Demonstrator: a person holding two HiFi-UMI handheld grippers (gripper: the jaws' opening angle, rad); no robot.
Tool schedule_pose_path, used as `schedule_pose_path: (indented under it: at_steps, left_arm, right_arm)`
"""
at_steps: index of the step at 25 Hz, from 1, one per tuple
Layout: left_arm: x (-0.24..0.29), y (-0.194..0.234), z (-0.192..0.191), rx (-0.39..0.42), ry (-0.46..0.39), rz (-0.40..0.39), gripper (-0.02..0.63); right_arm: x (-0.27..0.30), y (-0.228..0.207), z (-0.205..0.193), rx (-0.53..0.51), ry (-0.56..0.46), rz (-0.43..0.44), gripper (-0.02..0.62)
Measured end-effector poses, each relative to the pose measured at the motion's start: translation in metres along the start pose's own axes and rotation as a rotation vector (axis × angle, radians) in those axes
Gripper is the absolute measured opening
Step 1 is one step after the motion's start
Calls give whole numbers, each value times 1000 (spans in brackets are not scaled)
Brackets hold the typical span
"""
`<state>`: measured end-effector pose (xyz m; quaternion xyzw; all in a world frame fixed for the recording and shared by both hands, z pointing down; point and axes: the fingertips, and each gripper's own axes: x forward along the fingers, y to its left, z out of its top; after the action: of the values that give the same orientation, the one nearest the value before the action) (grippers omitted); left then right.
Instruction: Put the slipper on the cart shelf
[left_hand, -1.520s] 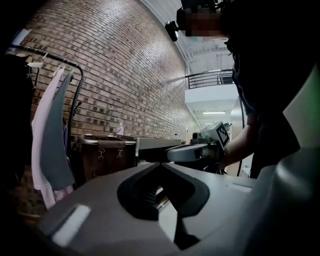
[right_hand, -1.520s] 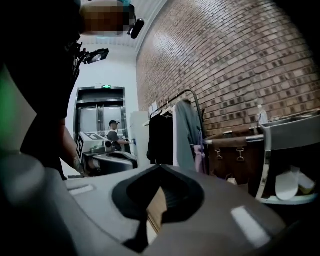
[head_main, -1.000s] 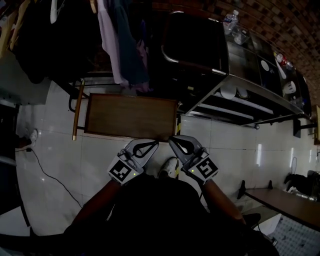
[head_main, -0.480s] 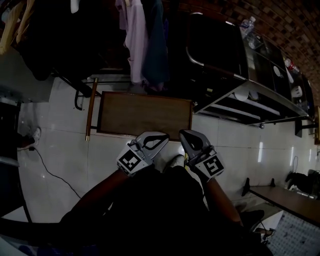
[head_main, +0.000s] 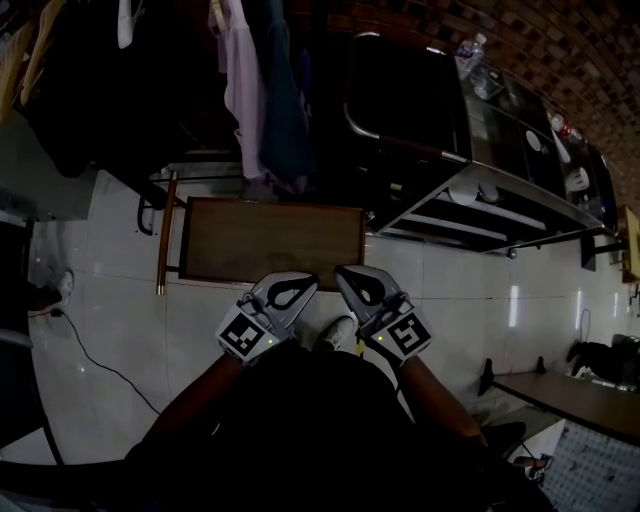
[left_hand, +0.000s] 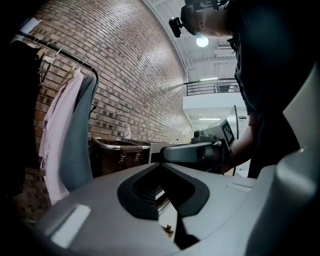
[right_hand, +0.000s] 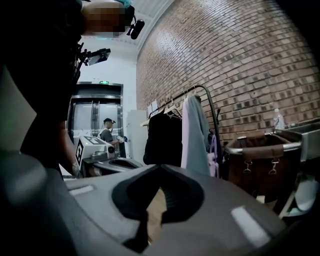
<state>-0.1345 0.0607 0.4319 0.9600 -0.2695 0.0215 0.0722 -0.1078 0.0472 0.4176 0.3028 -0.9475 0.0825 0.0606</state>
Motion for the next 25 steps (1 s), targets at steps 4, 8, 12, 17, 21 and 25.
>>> schedule_pose_path:
  at_steps: [4, 8, 12, 17, 21, 25]
  left_arm:
    - [9, -7, 0, 0, 4, 3, 2]
    - [15, -11, -1, -5, 18, 1, 2]
    - [19, -15, -2, 4, 21, -6, 2]
    - [20, -20, -3, 3, 24, -18, 2]
    - [20, -21, -1, 8, 20, -21, 2]
    - [19, -26, -5, 7, 27, -29, 2]
  right_arm:
    - [-8, -5, 1, -4, 3, 12, 0]
    - [-14, -7, 1, 0, -7, 9, 0]
    - [-19, -8, -2, 7, -7, 7, 0]
    - [-23, -6, -5, 1, 2, 4, 0]
    - [-24, -5, -4, 3, -4, -4, 0]
    - [-27, -3, -4, -3, -12, -15, 0]
